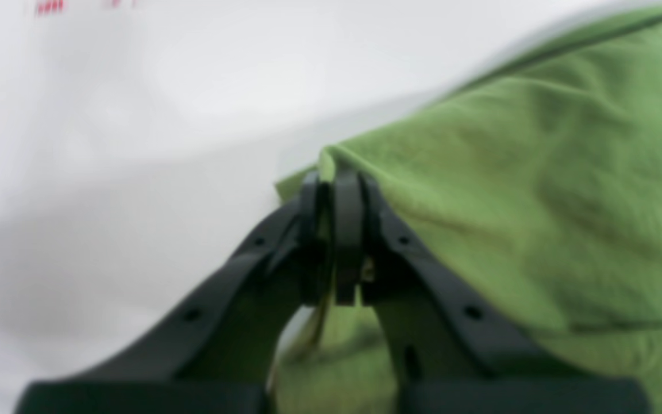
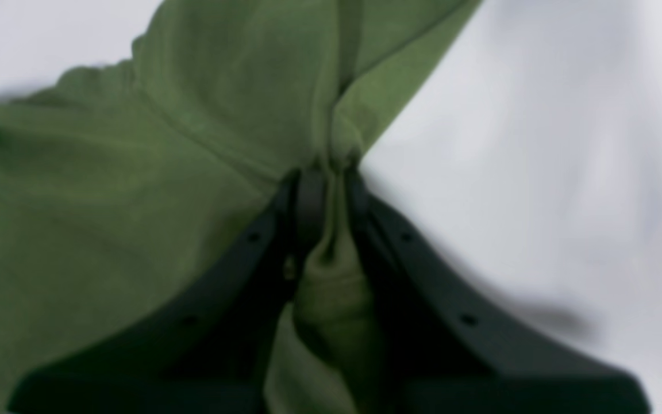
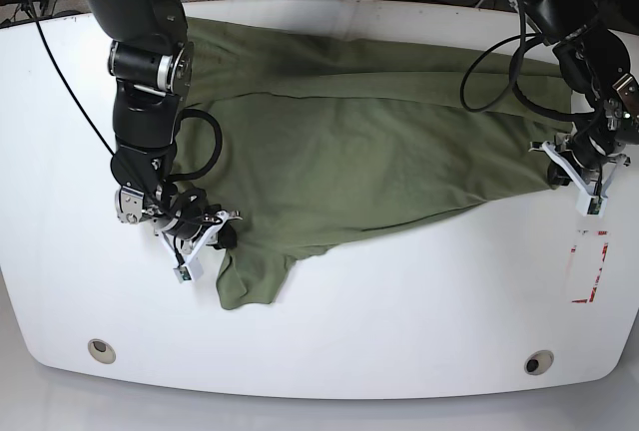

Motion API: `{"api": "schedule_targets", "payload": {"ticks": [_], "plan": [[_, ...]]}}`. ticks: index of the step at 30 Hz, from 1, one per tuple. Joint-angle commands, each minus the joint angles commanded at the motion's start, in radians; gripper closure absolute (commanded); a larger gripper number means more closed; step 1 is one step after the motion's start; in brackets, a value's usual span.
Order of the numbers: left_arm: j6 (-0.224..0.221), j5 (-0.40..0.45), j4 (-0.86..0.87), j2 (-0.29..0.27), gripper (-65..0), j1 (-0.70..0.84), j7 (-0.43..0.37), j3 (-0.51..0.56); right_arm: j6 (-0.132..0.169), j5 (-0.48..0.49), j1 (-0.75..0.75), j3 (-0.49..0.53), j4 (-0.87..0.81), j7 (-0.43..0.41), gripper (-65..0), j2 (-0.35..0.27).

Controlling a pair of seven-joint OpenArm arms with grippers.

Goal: Fold the T-shirt properly
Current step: 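Drag the held shirt side with the left gripper toward the right gripper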

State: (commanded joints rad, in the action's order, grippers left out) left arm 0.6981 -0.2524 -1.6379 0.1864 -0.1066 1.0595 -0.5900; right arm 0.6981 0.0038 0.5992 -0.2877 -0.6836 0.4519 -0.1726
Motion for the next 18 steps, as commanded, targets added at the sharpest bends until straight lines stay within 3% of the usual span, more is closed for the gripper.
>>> {"api": "schedule_targets", "payload": {"ticks": [8,13,18], "plan": [[0.000,0.000,-0.114,-0.002,-10.8,0.043,0.002,0.104,0.000,-0.002,-0.005,0.002,-0.063,0.072,-4.1,0.003],[0.000,0.000,-0.129,0.006,-10.8,0.071,0.009,0.181,0.000,-0.002,-0.003,0.002,-0.063,0.072,-4.1,0.003],[0.000,0.000,-0.115,0.006,-11.3,0.077,0.009,0.080,0.000,-0.002,-0.003,0.002,-0.063,0.072,-4.1,0.002]]}}
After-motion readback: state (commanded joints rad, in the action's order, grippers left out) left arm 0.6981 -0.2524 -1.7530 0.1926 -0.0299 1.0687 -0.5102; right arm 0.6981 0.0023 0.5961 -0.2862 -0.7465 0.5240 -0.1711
